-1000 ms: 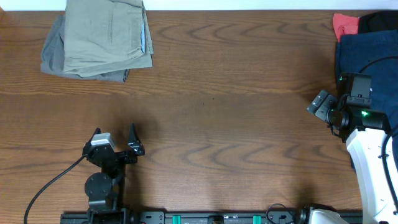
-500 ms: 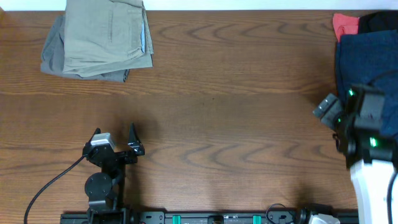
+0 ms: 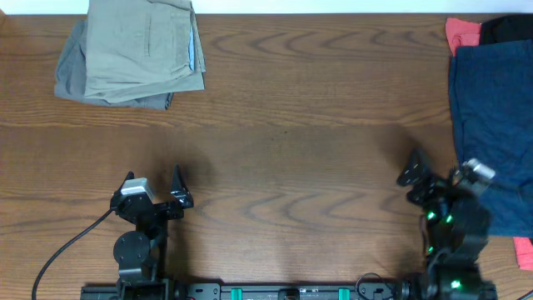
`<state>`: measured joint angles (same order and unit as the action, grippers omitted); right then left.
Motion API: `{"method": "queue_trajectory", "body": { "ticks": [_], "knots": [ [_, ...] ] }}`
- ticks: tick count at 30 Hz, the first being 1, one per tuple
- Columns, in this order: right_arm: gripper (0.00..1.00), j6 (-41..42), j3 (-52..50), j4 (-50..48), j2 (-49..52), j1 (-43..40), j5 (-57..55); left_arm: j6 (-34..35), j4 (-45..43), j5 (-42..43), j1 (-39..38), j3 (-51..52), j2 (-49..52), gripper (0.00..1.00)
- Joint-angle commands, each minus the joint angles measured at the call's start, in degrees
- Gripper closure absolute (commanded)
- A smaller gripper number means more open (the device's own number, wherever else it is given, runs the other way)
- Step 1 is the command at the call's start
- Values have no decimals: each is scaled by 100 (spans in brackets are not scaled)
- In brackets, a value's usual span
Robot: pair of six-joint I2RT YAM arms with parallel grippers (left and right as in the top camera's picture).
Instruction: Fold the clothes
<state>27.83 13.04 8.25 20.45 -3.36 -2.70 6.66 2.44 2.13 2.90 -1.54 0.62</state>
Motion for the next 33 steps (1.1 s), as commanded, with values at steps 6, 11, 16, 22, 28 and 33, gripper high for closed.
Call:
{"method": "queue_trajectory", "body": {
  "ticks": [6, 11, 16, 22, 28, 33],
  "knots": [
    [1, -59, -1283, -955, -1287, 380, 317, 55, 157, -173, 20, 131, -39, 2],
    [1, -909, -1272, -890, -1598, 374, 400, 55, 157, -173, 20, 131, -39, 2],
    [1, -2391, -1272, -678, -2031, 369, 857, 55, 157, -173, 20, 131, -39, 2],
    [1, -2682, -1272, -442, -2015, 374, 935, 55, 157, -173, 20, 131, -39, 2],
    [1, -2682, -1272, -452, -2015, 374, 935, 52, 157, -173, 20, 131, -39, 2],
    [1, -2682, -1272, -455, -2013, 374, 935, 55, 157, -173, 20, 131, -39, 2]
  ]
}}
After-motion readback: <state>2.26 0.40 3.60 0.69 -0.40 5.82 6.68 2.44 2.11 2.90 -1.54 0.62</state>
